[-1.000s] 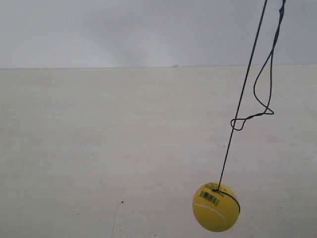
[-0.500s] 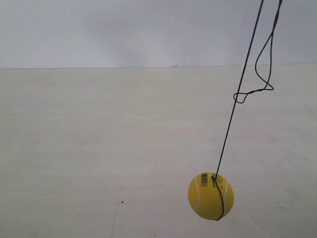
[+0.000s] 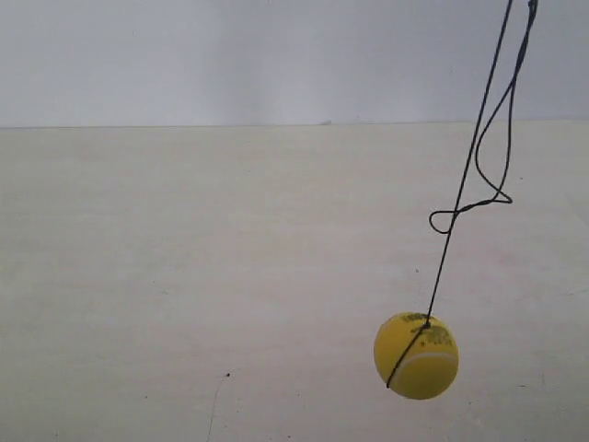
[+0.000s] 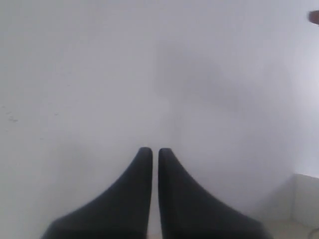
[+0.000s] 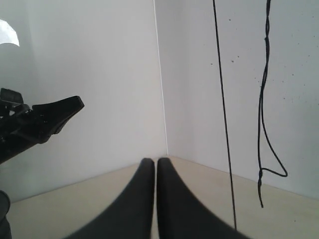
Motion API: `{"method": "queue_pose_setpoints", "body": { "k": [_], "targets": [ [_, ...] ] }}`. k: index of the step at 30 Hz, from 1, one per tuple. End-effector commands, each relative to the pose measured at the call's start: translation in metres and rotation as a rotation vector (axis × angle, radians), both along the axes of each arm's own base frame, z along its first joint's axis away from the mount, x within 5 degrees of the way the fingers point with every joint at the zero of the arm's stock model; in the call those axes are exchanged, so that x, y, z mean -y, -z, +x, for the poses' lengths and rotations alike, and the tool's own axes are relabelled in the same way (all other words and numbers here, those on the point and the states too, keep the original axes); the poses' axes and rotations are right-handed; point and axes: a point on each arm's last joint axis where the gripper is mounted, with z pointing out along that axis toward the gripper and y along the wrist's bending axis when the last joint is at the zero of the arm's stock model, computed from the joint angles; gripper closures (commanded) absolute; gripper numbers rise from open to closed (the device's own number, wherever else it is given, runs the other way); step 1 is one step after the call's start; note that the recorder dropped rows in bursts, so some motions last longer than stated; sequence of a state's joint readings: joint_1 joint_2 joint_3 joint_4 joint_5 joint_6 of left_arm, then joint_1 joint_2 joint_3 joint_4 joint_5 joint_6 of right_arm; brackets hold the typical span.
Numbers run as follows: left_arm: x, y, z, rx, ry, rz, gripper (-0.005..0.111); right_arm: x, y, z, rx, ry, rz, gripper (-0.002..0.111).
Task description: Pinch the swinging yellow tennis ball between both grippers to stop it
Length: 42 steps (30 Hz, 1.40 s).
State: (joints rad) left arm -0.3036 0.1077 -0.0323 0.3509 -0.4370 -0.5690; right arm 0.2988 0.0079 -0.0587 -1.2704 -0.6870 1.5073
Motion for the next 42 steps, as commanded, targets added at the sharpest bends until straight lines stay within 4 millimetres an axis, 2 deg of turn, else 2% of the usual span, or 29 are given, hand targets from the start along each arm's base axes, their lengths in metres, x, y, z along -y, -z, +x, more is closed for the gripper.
{"method": "queue_pose_setpoints", "body": {
  "k": [1, 13, 24, 27, 30, 42],
  "targets": [
    [-0.014, 0.011, -0.002, -0.105, -0.136, -0.067, 0.102, 0.000, -0.002, -0.001, 0.009, -0.003, 0.009, 0.108],
    [-0.025, 0.038, 0.006, -0.368, -0.389, 0.083, 0.102, 0.000, -0.002, -0.002, 0.010, -0.006, 0.009, 0.108],
    [-0.027, 0.062, 0.006, -0.530, -0.434, 0.243, 0.102, 0.000, -0.002, -0.002, 0.010, -0.006, 0.009, 0.108],
    [-0.028, 0.067, 0.005, -0.539, -0.449, 0.416, 0.102, 0.000, -0.002, -0.002, 0.010, -0.006, 0.009, 0.108],
    [-0.028, 0.066, 0.005, -0.508, -0.458, 0.509, 0.102, 0.000, -0.002, -0.002, 0.010, -0.006, 0.009, 0.108],
    [-0.028, 0.066, 0.005, -0.506, -0.459, 0.516, 0.102, 0.000, -0.002, -0.002, 0.010, -0.006, 0.009, 0.108]
  ]
}}
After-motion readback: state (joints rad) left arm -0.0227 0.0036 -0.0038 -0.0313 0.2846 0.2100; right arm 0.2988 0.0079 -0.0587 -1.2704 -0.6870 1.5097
